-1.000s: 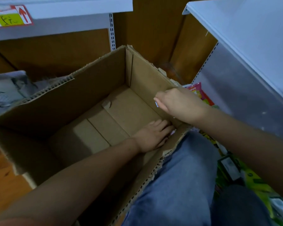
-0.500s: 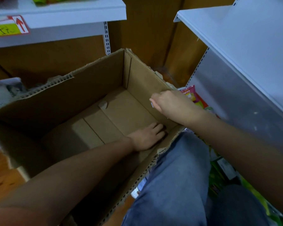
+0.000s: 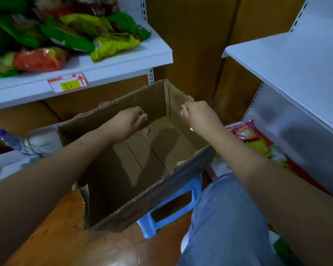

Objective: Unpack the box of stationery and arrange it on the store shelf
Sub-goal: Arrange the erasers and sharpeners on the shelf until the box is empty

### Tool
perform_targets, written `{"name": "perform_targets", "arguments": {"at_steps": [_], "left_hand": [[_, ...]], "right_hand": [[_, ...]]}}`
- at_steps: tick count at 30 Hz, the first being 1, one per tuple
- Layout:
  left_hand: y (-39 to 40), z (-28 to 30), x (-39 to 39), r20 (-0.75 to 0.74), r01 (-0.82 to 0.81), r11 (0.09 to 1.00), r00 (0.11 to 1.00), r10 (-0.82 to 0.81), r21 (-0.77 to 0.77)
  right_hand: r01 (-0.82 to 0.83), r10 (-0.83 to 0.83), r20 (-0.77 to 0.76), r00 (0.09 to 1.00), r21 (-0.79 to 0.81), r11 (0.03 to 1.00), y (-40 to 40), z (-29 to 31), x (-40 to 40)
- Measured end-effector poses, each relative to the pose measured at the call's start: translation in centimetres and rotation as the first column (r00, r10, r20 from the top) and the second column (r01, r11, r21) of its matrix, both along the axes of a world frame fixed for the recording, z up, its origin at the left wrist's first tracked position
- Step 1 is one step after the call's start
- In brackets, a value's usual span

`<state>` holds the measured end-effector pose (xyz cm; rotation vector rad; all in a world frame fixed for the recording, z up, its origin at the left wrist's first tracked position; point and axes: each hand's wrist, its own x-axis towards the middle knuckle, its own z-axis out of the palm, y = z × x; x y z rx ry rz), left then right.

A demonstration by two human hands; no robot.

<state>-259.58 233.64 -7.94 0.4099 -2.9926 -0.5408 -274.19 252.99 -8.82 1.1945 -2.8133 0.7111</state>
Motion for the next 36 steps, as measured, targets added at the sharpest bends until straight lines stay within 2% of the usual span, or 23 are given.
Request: {"name": "perform_targets", "arguments": {"at_steps": [2,4,6,9,11,12,14,16,17,19,20,21,22,24,27,33,34,36], "left_hand": [[1.5,2.0,-0.1,-0.119,-0.071,0.985,0.989,0.09,0.155],[4.4,4.3,-0.7,-0.192,-0.073,0.934,0.97,0.148,0.351],[8.3,6.6,-1.7,-0.234,0.022,0.826,0.963,0.134,0.564],[16.5,9.4,-4.1,-0.307,0.171,0.68,0.948,0.084,0.713],[23.0,10.5,-5.5,-0.355,0.287,0.528,0.934,0.031,0.799],[26.5,10.7,-6.1,-0.412,0.376,0.516,0.91,-0.049,0.77],[33.5,10.7,-7.3,-0.509,0.562,0.537,0.82,-0.261,0.629],[40.2,10.5,-8.2,-0.544,0.693,0.504,0.719,-0.432,0.516],[43.4,10.2,-8.7,-0.557,0.753,0.514,0.653,-0.513,0.41],[49.4,9.3,-9.3,-0.55,0.854,0.503,0.484,-0.68,0.129],[51.5,8.5,-9.9,-0.524,0.883,0.468,0.409,-0.747,0.022],[53.1,7.8,-10.6,-0.486,0.9,0.433,0.356,-0.798,-0.051],[54.1,7.0,-11.5,-0.444,0.902,0.415,0.326,-0.835,-0.12],[54.2,5.7,-13.3,-0.374,0.89,0.422,0.337,-0.864,-0.174],[51.6,4.8,-14.9,-0.391,0.841,0.539,0.48,-0.785,-0.051],[47.0,5.4,-15.2,-0.264,0.785,0.618,0.587,-0.765,-0.046],[46.2,5.5,-15.4,-0.256,0.785,0.618,0.592,-0.764,-0.028],[44.9,5.7,-15.6,-0.256,0.798,0.602,0.585,-0.77,0.011]], "right_hand": [[0.034,-0.017,0.088,0.996,-0.197,0.98,0.0,1.4,-0.3],[0.104,-0.059,0.137,0.989,-0.354,0.929,1.7,3.5,-0.4],[0.145,-0.092,0.137,0.986,-0.449,0.882,5.1,6.0,-0.1],[0.209,-0.178,0.11,0.978,-0.509,0.835,13.4,9.2,1.3],[0.276,-0.288,0.068,0.955,-0.554,0.786,20.8,10.5,2.6],[0.307,-0.347,0.035,0.937,-0.556,0.772,24.7,11.0,3.5],[0.39,-0.472,-0.073,0.878,-0.462,0.796,32.6,11.1,5.5],[0.503,-0.588,-0.203,0.783,-0.349,0.791,39.8,10.4,7.7],[0.542,-0.628,-0.292,0.722,-0.325,0.775,43.0,10.0,8.7],[0.597,-0.649,-0.458,0.608,-0.275,0.754,48.2,9.1,10.6],[0.627,-0.635,-0.533,0.559,-0.229,0.744,50.1,8.7,11.2],[0.653,-0.613,-0.576,0.541,-0.173,0.738,51.2,8.3,11.5],[0.652,-0.561,-0.611,0.56,-0.093,0.753,51.7,7.9,11.5],[0.662,-0.537,-0.603,0.59,-0.019,0.749,51.0,7.9,10.7],[0.68,-0.55,-0.525,0.65,0.08,0.729,49.1,7.6,7.9],[0.689,-0.536,-0.47,0.702,0.254,0.679,48.6,7.5,6.1],[0.692,-0.547,-0.459,0.7,0.245,0.679,48.8,7.5,6.0],[0.657,-0.559,-0.402,0.725,0.159,0.737,48.7,7.7,5.8]]}}
